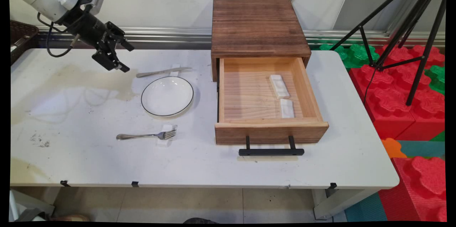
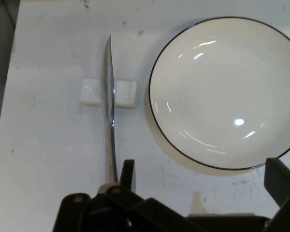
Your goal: Pick up the knife from the left of the white plate
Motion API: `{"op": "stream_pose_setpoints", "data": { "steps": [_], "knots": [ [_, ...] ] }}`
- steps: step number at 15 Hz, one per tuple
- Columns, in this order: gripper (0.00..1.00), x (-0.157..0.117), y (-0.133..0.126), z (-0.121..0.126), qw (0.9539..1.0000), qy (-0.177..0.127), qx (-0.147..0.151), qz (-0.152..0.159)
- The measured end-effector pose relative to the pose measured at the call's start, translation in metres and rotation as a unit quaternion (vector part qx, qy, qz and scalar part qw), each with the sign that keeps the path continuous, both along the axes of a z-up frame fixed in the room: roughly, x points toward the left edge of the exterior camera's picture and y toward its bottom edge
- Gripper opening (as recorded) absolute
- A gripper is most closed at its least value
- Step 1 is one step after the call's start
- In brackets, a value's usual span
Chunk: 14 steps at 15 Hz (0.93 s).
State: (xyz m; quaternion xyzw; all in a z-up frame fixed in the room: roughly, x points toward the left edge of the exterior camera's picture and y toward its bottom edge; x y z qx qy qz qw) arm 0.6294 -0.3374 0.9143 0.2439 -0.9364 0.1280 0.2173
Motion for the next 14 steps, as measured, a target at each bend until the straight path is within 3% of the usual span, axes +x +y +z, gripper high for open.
{"op": "stream_pose_setpoints", "data": {
  "steps": [14],
  "knots": [
    [1.0, -0.012, -0.018, -0.037, 0.9985, -0.053, 0.001, -0.015]
  ]
}}
